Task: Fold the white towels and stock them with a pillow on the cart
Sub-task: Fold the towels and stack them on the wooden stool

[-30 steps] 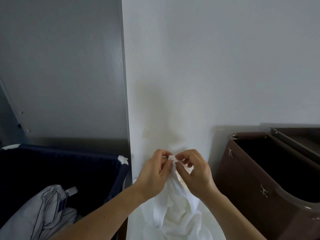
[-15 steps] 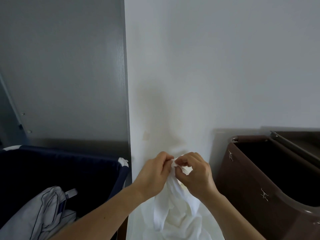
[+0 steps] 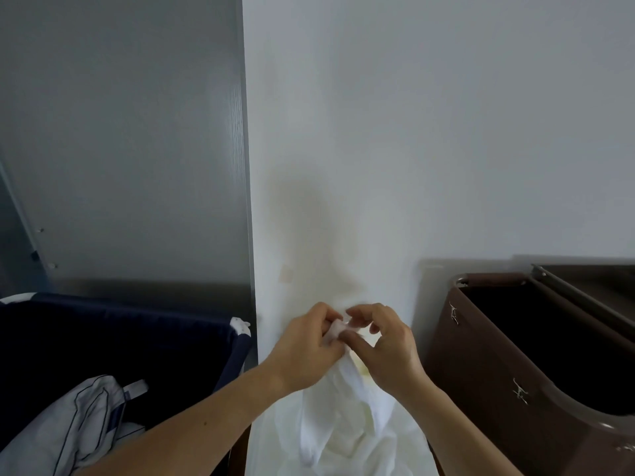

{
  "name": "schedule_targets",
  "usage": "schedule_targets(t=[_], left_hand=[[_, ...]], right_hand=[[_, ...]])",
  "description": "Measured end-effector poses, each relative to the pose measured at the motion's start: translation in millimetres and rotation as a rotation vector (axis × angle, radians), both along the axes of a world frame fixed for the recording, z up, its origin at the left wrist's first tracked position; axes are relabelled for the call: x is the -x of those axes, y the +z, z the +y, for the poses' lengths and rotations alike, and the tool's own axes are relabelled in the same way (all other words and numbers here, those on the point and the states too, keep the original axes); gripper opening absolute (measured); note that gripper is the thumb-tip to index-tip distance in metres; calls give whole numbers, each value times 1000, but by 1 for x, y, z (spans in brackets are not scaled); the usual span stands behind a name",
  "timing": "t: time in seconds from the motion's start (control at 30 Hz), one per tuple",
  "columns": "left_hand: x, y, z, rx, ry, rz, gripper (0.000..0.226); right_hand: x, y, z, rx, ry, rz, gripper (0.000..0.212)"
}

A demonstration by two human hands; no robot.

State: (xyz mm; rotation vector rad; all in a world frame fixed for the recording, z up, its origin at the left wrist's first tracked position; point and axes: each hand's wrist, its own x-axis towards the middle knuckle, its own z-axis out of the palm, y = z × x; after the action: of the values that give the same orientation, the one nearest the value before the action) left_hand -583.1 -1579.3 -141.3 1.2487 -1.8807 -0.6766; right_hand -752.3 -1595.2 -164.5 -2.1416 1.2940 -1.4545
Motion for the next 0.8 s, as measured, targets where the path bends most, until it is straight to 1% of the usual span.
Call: schedule_targets(t=[0.07,0.17,0.2,0.33,0.4,0.5,0.6,0.67,0.73,0.8], left_hand=[[3,4,-3,-23,67,83,13],[7,7,-8,-54,141,149,7],[8,8,-7,-73,163,180,6],[10,31,-12,-96,250,382,11],[8,58,-23,-49,264,485,13],[2,120,-53,88,226,650,13],[-2,184,-84,198,190,725,17],[-3,217,-99,242,199,770,18],[-2,244,-112,255,178,833,18],[-4,266,-124,259,114,885,21]], right_hand=[[-1,1,-2,-67,-19,29,31],[-1,4,-4,-181,-32,102,9],[-2,4,-4,-186,-42,136,6],[1,-1,-7,-184,-103,267,41],[9,-3,-12,-218,-171,277,44],[22,7,-22,-211,-269,211,44],[30,25,-30,-100,-323,189,56],[34,38,-30,37,-300,157,62],[40,50,-30,229,-246,164,61],[47,60,-29,404,-200,210,48]])
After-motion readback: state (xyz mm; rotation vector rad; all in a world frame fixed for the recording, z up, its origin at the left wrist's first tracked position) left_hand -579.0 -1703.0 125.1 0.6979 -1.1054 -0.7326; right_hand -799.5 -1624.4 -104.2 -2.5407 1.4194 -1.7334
